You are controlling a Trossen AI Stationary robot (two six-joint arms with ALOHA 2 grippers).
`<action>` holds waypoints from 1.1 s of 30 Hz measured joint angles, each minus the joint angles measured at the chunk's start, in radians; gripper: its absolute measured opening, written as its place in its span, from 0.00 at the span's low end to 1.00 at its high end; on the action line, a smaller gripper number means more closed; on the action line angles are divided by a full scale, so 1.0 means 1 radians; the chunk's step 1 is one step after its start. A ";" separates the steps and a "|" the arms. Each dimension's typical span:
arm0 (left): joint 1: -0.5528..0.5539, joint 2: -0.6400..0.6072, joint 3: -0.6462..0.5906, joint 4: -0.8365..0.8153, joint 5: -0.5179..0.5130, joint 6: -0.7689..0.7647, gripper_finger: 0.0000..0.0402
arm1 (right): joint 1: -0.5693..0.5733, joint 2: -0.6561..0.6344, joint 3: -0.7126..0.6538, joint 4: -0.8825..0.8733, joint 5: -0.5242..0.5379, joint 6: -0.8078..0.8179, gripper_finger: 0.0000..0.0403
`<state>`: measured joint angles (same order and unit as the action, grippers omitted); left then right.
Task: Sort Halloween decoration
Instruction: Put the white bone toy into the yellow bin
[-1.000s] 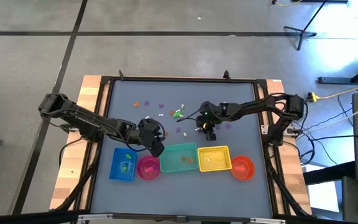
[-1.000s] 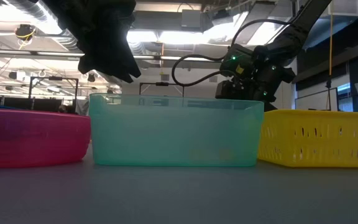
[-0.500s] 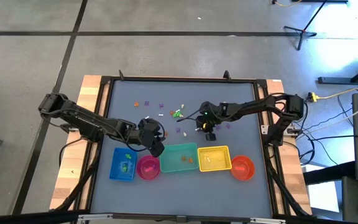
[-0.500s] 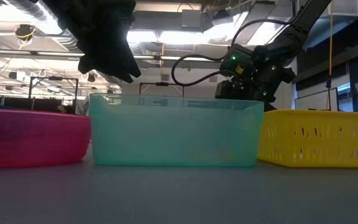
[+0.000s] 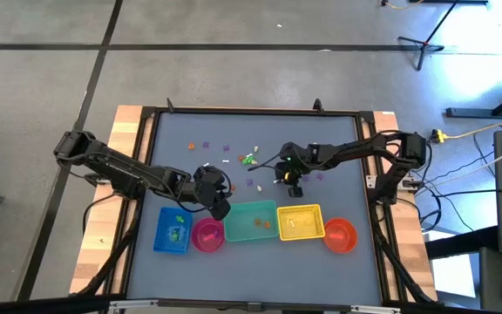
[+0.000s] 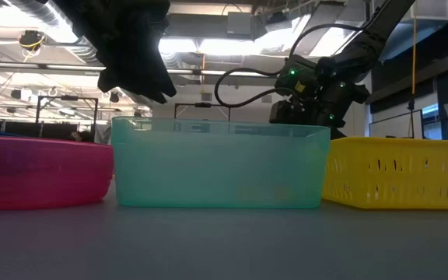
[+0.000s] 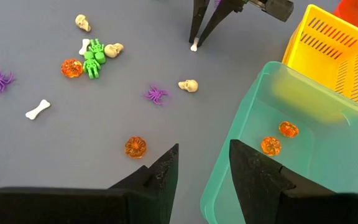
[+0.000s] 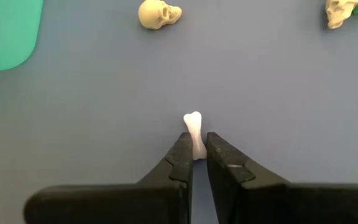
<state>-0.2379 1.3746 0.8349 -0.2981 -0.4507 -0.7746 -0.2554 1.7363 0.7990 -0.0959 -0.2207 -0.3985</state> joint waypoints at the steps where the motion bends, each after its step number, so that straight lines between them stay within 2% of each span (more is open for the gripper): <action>1: 0.000 0.000 0.000 0.000 0.000 0.000 0.32 | 0.000 0.000 0.000 0.000 0.000 0.000 0.08; 9: 0.000 0.000 0.000 0.000 0.000 0.000 0.32 | -0.001 0.004 0.041 -0.036 -0.018 0.001 0.08; 15: 0.000 0.000 0.000 0.000 0.000 0.000 0.32 | -0.001 0.006 0.123 -0.111 -0.025 0.001 0.08; 19: 0.000 0.000 0.000 0.000 0.000 0.000 0.32 | -0.001 0.006 0.200 -0.220 -0.052 0.000 0.08; 25: 0.000 0.000 0.000 0.000 0.000 0.000 0.32 | 0.016 0.004 0.345 -0.480 -0.168 0.000 0.08; 29: 0.000 0.000 0.000 0.000 0.000 0.000 0.32 | 0.076 0.003 0.428 -0.666 -0.183 0.001 0.08; 33: -0.004 0.000 0.000 0.000 0.000 0.000 0.32 | 0.156 0.002 0.464 -0.780 -0.183 0.001 0.08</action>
<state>-0.2416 1.3746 0.8349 -0.2979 -0.4511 -0.7746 -0.0993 1.7386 1.2629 -0.8759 -0.4034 -0.3977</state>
